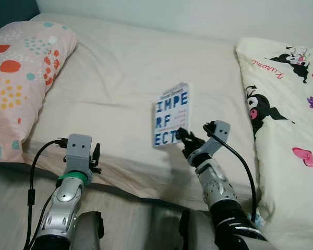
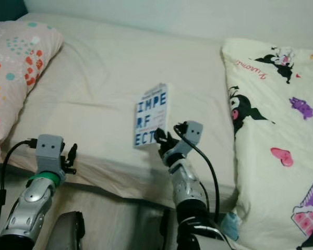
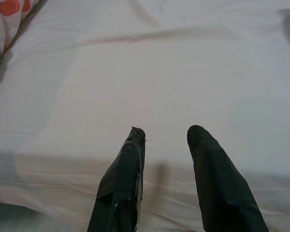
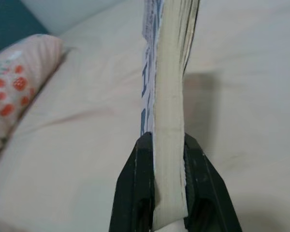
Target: Clean up the room
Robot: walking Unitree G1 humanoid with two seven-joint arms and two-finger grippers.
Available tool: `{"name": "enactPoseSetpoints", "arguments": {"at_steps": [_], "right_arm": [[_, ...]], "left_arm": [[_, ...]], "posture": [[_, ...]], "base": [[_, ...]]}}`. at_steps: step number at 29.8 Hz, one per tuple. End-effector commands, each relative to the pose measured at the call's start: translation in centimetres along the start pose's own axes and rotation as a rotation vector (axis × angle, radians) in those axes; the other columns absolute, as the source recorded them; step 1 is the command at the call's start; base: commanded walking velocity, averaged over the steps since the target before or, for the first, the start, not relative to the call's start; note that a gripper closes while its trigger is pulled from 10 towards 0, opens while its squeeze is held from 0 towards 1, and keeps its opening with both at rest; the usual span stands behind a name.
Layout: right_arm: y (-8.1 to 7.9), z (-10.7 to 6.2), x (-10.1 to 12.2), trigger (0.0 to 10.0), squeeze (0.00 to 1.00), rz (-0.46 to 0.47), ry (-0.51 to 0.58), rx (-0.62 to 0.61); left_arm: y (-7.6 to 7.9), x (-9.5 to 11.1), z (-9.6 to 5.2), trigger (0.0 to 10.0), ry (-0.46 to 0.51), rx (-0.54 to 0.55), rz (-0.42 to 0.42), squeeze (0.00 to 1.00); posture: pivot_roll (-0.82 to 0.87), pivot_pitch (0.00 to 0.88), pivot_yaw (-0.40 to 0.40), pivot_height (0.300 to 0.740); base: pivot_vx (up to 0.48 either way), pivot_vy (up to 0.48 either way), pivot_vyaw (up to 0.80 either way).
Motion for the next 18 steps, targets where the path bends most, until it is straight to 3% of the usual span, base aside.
{"name": "enactPoseSetpoints", "arguments": {"at_steps": [1,2,3,7,18], "right_arm": [[0.0,-0.3,0.8,10.0,0.00,-0.086,0.057,-0.004],[0.0,-0.3,0.8,10.0,0.00,-0.086,0.057,-0.004],[0.1,-1.0,0.7,10.0,0.00,-0.168,0.074,-0.021],[-0.1,-1.4,0.5,10.0,0.00,-0.196,0.081,-0.017],[-0.5,-1.4,-0.2,10.0,0.00,-0.187,0.088,-0.039]], "left_arm": [[0.2,-0.4,0.0,10.0,-0.005,0.012,0.015,0.00],[0.2,-0.4,0.0,10.0,-0.005,0.012,0.015,0.00],[0.7,0.5,0.4,10.0,0.028,0.018,0.017,0.00],[1.0,1.2,0.6,10.0,0.054,0.010,0.023,0.00],[1.3,1.3,0.4,10.0,0.068,0.008,0.029,0.00]], "posture": [[0.05,0.000,-0.011,0.566],[0.05,0.000,-0.011,0.566],[0.07,0.000,-0.016,0.566],[0.08,0.000,-0.019,0.566],[0.09,0.000,-0.006,0.611]], "base": [[0.000,0.000,0.00],[0.000,0.000,0.00],[0.000,0.000,0.00],[0.000,0.000,0.00],[0.000,0.000,0.00]]}}
Point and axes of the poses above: a point about 5 cm out from each wrist's last joint towards the gripper, its own z axis pointing out of the wrist towards the gripper, its own x axis along the axis of the wrist's last joint, y = z × x, the point moved 3 cm from there along z, pointing out of the wrist towards the gripper, and after that the axes turned 6 degrees about z, right-handed, at the moved point
